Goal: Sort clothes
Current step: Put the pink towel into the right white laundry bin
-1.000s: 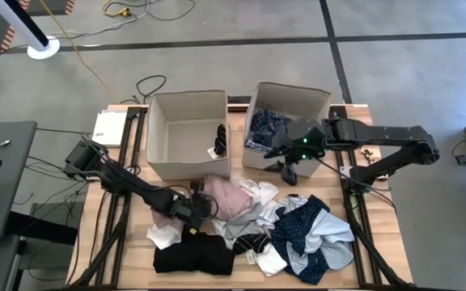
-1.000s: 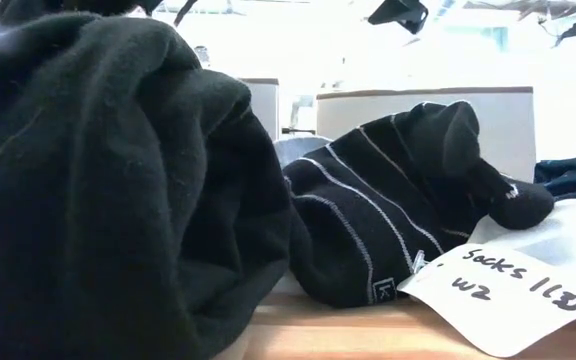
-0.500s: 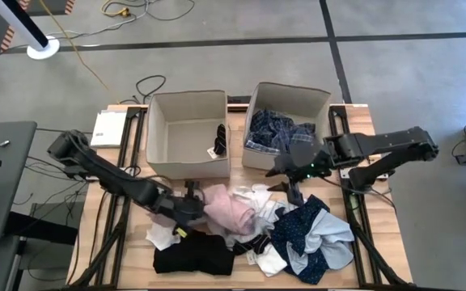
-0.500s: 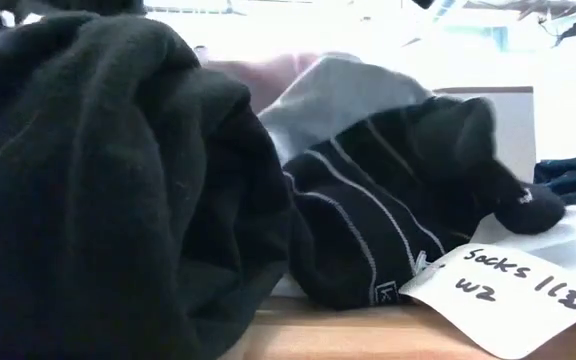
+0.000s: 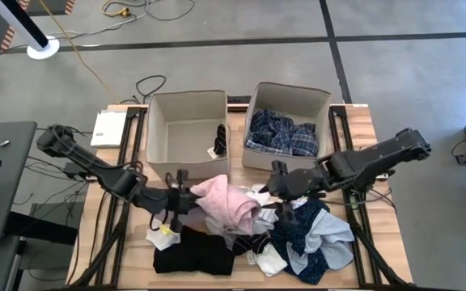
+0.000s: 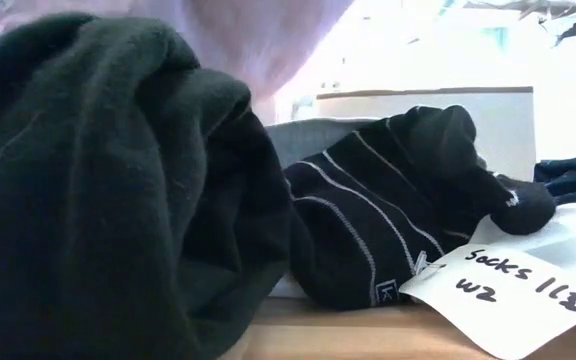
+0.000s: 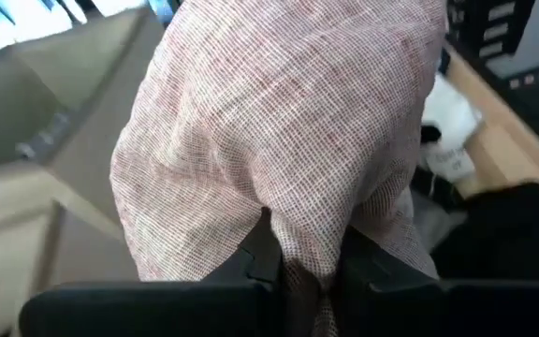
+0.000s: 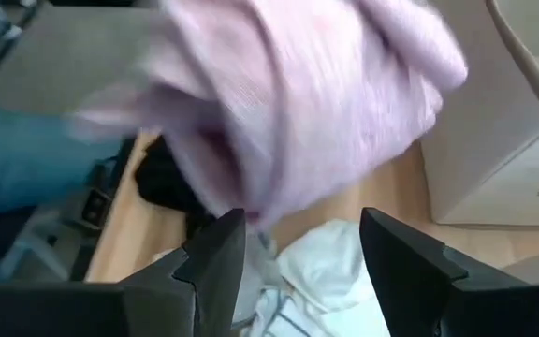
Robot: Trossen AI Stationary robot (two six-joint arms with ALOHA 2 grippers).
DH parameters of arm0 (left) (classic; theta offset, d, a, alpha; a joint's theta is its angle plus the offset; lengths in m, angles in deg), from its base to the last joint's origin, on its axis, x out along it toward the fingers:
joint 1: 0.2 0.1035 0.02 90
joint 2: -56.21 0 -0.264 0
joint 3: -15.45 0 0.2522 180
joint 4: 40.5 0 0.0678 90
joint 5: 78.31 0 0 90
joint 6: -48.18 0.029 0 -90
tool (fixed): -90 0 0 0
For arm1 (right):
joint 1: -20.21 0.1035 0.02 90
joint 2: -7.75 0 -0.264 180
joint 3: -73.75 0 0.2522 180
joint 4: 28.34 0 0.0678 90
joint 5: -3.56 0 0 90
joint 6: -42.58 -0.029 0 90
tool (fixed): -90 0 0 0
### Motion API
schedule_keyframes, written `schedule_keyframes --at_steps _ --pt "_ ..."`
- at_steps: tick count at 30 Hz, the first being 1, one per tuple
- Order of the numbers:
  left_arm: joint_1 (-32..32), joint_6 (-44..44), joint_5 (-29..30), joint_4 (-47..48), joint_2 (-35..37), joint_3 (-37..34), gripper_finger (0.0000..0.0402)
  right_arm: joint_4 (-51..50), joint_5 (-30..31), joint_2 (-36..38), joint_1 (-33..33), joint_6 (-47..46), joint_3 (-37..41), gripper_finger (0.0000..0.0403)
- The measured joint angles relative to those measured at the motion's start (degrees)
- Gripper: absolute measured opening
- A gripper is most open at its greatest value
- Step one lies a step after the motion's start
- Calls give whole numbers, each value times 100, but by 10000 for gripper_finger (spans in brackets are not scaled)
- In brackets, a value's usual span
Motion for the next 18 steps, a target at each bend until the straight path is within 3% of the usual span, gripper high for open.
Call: schedule_keyframes --at_steps 4,12,18 --pt "-110 392 368 -368 196 0 34 61 360 -226 182 -52 0 230" --pt "-272 1358 469 -1612 533 4 34 565 875 -662 440 -99 0 230" --pt "-288 1866 -254 -2415 524 8 34 1985 1242 -964 431 648 7 230"
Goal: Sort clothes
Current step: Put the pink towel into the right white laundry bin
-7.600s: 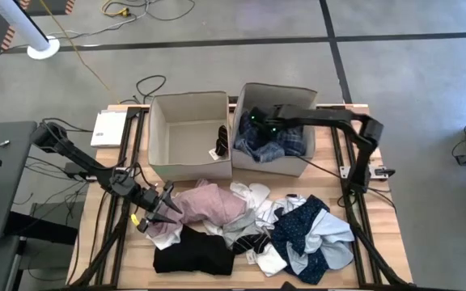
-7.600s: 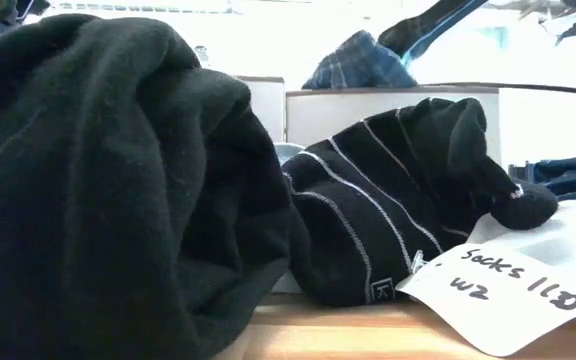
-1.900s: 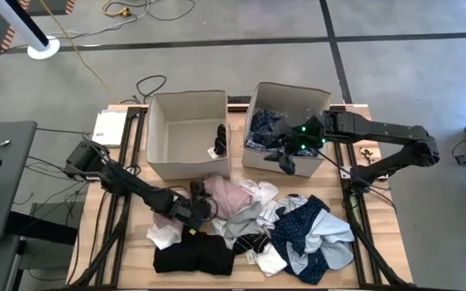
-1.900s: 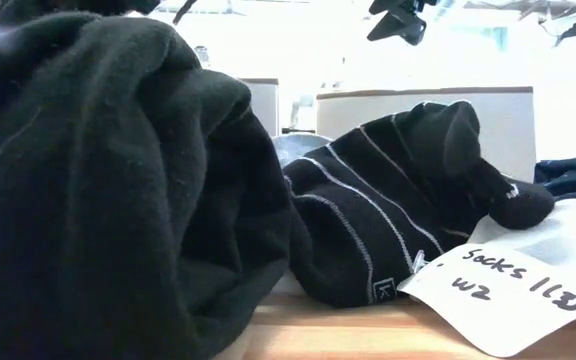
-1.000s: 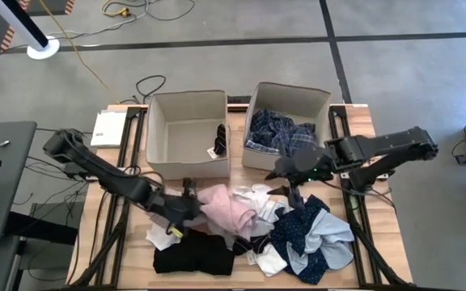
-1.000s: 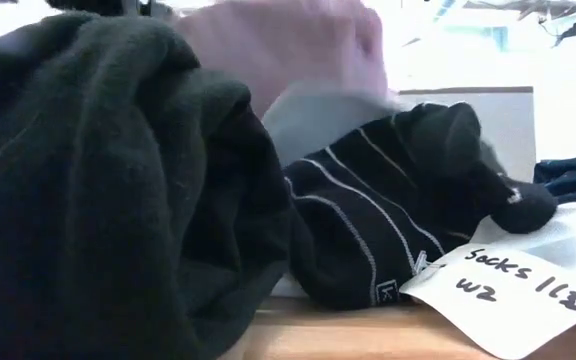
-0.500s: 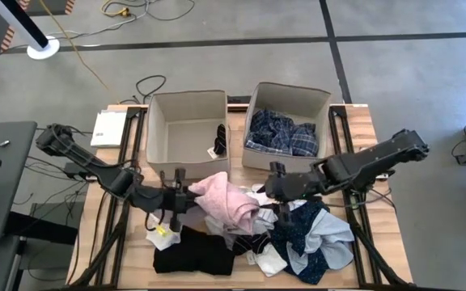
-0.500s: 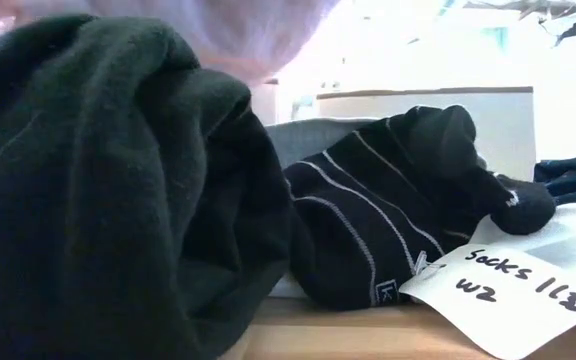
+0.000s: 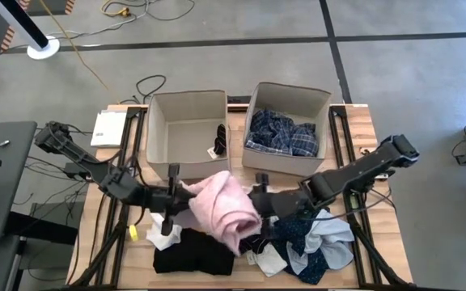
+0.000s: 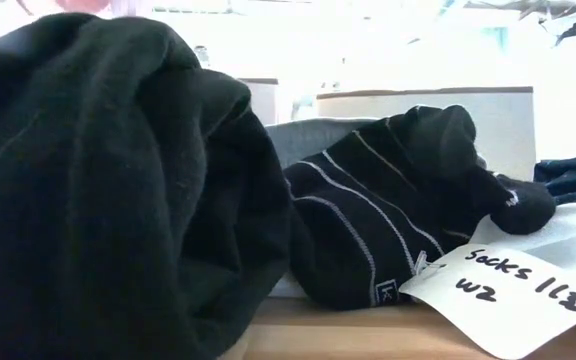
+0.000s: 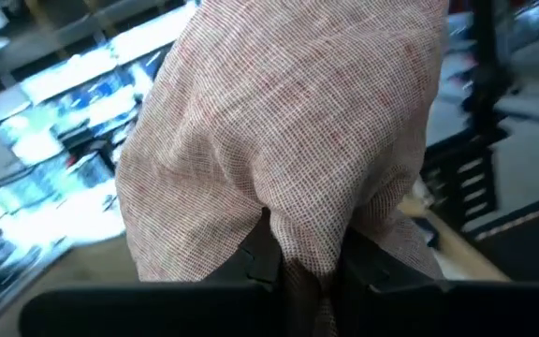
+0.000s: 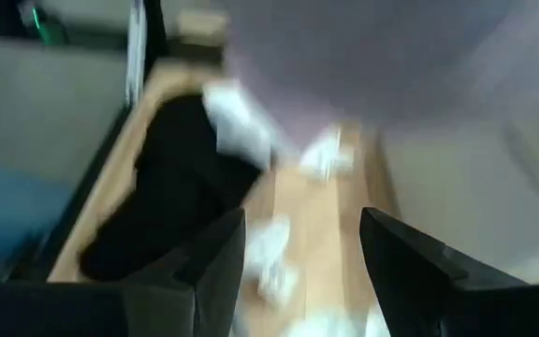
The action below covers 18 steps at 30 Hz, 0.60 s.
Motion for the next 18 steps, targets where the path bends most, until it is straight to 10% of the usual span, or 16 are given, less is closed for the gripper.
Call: schedule_keyframes --at_steps 8,18 --pt "2 35 -262 -137 1 5 34 2190 8 -80 -79 1388 0 240" --pt "36 377 -169 -487 0 12 34 2251 -321 -80 -64 1311 2 361"
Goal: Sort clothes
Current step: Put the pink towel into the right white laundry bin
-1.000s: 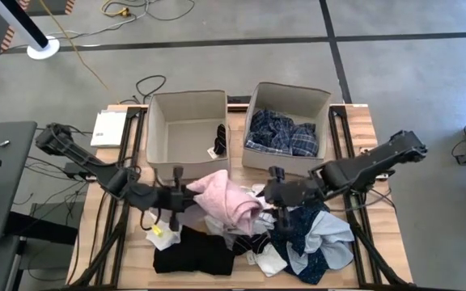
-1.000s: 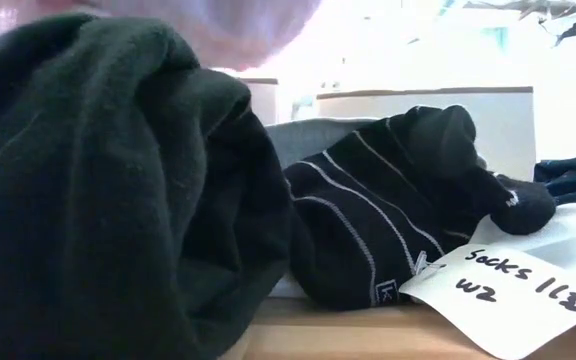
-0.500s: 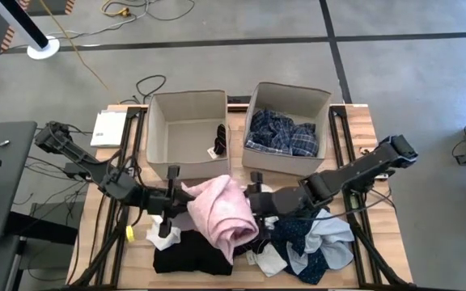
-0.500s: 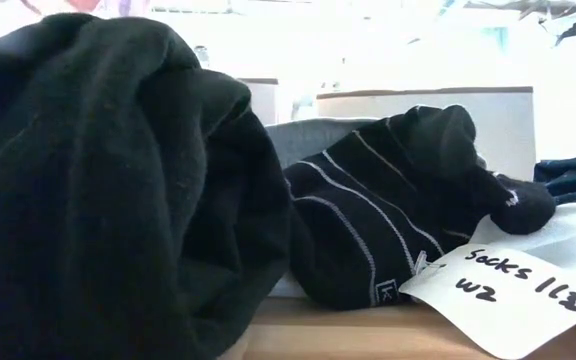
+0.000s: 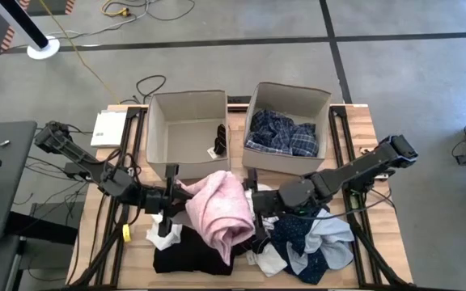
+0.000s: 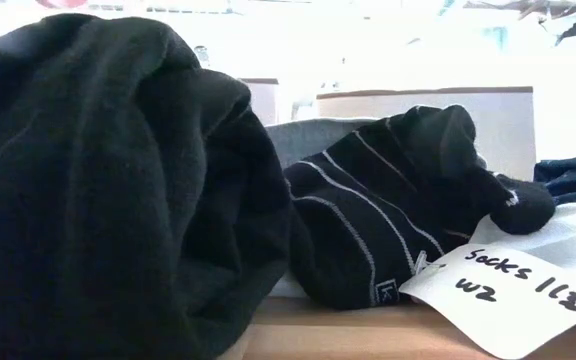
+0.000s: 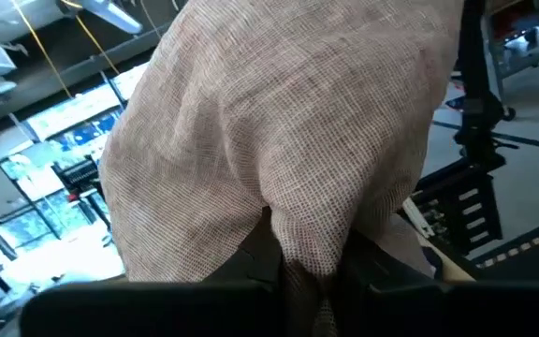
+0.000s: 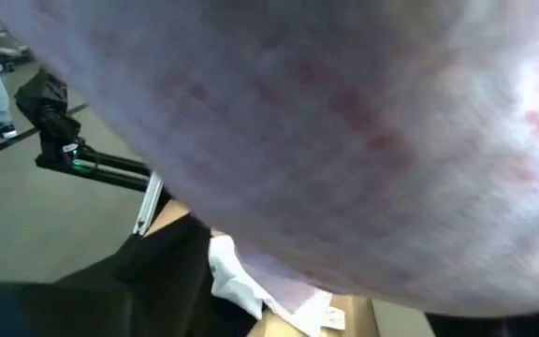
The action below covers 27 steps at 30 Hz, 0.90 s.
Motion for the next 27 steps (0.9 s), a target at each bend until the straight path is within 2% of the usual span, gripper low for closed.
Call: schedule_keyframes --at_steps 3,6,10,15,18,23,27 --pt "142 2 -75 -49 0 0 34 292 -17 -68 41 171 0 384" --pt "316 -129 -298 -60 -51 0 34 698 -109 -193 29 351 2 390" --pt "433 -290 -728 -62 -230 1 34 1213 -273 -457 -147 470 2 385" --pt "462 -326 -729 -32 -506 0 34 1648 -325 -725 -341 472 2 364" --pt "456 -381 -729 19 -551 -2 34 1665 -356 -743 -374 471 2 331" --pt "453 -521 -722 143 -531 -2 35 1708 -329 -740 -332 644 3 240" --pt "440 -628 -718 160 -530 2 85 1704 -255 -739 -302 742 8 149"
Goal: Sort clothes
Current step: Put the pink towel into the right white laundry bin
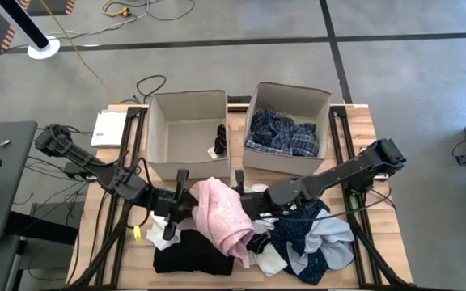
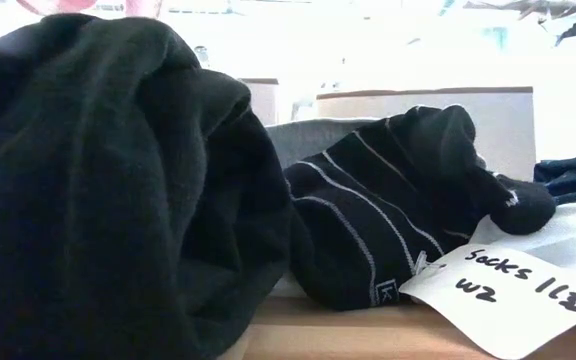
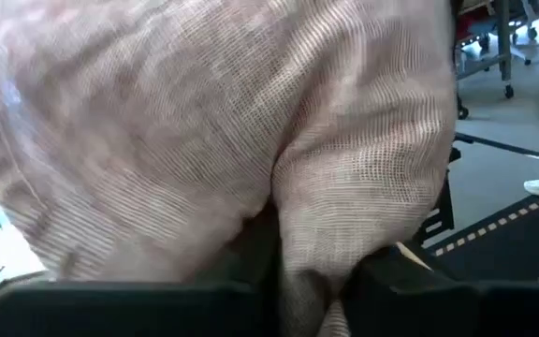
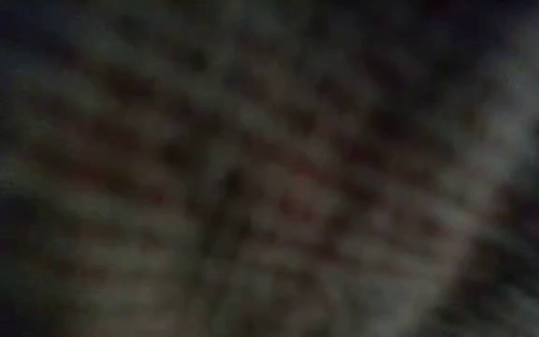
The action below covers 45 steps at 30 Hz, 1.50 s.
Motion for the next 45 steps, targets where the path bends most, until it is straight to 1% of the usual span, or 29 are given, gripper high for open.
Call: schedule_keyframes --at_steps 2,3,6,8,9,11,14,17,22,26,29,34,37,39,43,45 --pt "-7 -2 -3 15 5 0 122 -38 14 7 27 79 3 108" --pt "-17 -2 -4 32 11 0 141 -69 37 11 45 121 3 99" --pt "-121 8 48 177 55 -2 193 -145 330 14 110 361 3 99" --pt "-181 34 104 261 106 -2 219 -279 580 68 179 611 3 99" --pt "-223 39 192 315 142 -2 230 -321 689 97 202 691 1 99" --pt "-321 34 586 523 246 -4 245 -432 929 208 242 842 1 99" --pt "-467 71 1316 889 454 -17 254 -489 1239 472 270 967 -20 99" --pt "-571 -12 1706 1234 691 -22 255 -675 1534 762 278 1035 -35 97" --pt "-717 -433 1762 1821 987 -22 256 -1096 2622 1224 292 1437 -35 95" --pt "-762 -809 1723 2321 1037 -22 256 -1345 3434 1632 113 1663 -35 95" --pt "-761 -1049 1709 2611 995 -22 256 -1693 3914 1914 -179 1714 -30 95" --pt "-771 -1349 1684 2914 889 -22 256 -2258 4648 2316 -870 1660 -28 95" --pt "-796 -1544 1606 3027 860 -22 256 -2843 4950 2456 -1321 1357 -28 95" --pt "-796 -1666 1513 3094 837 -22 256 -3488 4970 2509 -1622 807 -28 95" --pt "-838 -1900 1398 3280 831 -22 256 -5395 4813 2516 -2195 -944 -24 95" --pt "-871 -1941 1385 3266 833 -50 256 -6399 4525 2403 -2501 -1910 -24 95"
